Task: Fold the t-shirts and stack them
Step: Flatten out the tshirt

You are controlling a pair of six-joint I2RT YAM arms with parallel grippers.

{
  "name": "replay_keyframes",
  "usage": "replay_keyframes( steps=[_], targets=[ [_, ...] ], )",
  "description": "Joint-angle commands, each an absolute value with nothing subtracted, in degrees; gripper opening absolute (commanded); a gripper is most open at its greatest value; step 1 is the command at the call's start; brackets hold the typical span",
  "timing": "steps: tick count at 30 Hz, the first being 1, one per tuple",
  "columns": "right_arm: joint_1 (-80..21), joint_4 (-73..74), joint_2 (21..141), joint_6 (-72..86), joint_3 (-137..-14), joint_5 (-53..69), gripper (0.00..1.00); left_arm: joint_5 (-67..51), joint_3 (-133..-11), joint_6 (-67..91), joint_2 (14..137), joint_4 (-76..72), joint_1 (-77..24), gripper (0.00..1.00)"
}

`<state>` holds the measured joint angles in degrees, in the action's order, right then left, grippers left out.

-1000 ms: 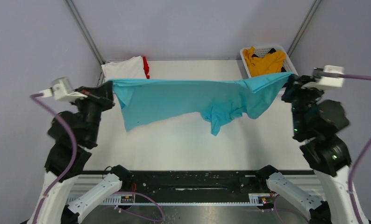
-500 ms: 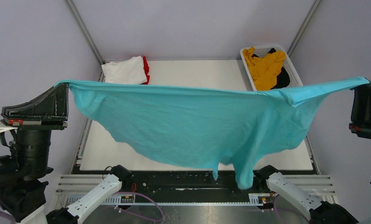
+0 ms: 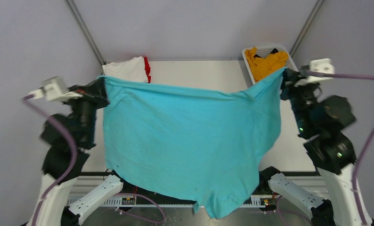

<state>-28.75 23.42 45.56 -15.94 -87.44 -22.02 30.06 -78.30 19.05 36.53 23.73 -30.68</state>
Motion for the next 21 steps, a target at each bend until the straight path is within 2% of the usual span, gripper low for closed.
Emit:
replay_keyframes(
  steps=[1,4,10,15,21],
  targets=[
    [-28.56,13.44,47.49,-15.40,-76.77,-30.25,0.00,49.19,-66.88,19.81,41.51,19.35,-30.28,0.00],
    [-28.55,9.58,50.61,-11.03,-68.52,-32.61,0.00,51.72,-58.69,23.62,45.62,17.85,-27.54,0.00],
    [-27.61,0.97,63.40,-5.88,-60.00,-35.01,0.00,35.19,-51.69,29.71,61.70,9.34,-13.78,0.00],
    [-25.94,0.61,74.86,-4.36,-63.17,-35.21,0.00,27.55,-54.87,31.14,75.19,4.59,-9.26,0.00],
    [-24.91,0.62,85.73,-3.66,-68.68,-34.20,0.00,25.73,-63.89,32.01,88.11,5.21,-7.58,0.00]
  ],
)
